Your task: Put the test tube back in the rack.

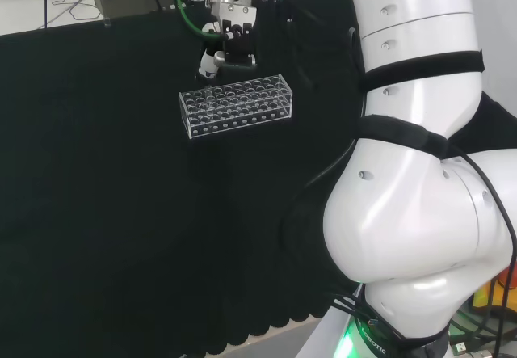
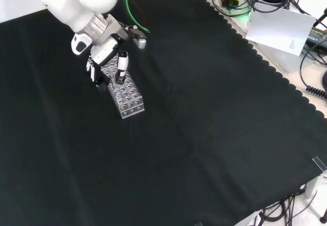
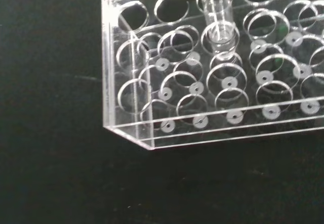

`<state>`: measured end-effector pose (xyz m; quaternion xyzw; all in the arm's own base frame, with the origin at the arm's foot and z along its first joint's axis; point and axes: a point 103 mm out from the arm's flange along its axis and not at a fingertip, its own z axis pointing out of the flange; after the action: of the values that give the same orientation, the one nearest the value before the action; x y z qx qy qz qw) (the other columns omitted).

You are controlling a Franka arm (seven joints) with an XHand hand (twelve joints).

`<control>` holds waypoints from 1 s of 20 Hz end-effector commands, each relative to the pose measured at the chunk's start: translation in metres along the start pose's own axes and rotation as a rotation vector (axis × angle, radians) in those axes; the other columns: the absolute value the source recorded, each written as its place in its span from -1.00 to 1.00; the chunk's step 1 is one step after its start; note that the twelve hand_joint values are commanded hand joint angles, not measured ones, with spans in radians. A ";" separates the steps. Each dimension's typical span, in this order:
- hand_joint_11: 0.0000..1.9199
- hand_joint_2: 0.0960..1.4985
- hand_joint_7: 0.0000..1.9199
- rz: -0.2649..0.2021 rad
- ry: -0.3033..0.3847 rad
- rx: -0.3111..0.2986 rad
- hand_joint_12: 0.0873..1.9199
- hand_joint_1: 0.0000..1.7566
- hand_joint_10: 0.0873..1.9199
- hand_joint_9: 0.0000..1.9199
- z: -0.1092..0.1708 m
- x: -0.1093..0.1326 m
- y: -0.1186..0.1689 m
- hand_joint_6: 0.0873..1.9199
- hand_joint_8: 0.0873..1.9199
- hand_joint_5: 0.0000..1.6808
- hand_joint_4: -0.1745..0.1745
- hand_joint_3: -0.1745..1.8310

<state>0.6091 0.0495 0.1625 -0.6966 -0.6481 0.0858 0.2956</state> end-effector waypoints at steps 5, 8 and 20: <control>-0.63 0.24 -0.42 -0.047 0.049 -0.030 0.53 0.33 -0.17 -0.20 -0.013 0.002 -0.013 -0.28 -0.06 -0.22 -0.42 -1.00; -0.65 0.24 -0.45 -0.058 0.046 -0.059 0.55 0.33 -0.17 -0.23 -0.025 0.005 -0.022 -0.29 -0.06 -0.26 -0.34 -1.00; -0.68 0.23 -0.50 -0.122 0.025 -0.172 0.56 0.33 -0.16 -0.28 -0.100 0.030 -0.078 -0.31 -0.06 -0.37 -0.30 -1.00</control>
<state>0.6053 0.0457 0.2542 -0.6855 -0.6784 0.0182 0.2637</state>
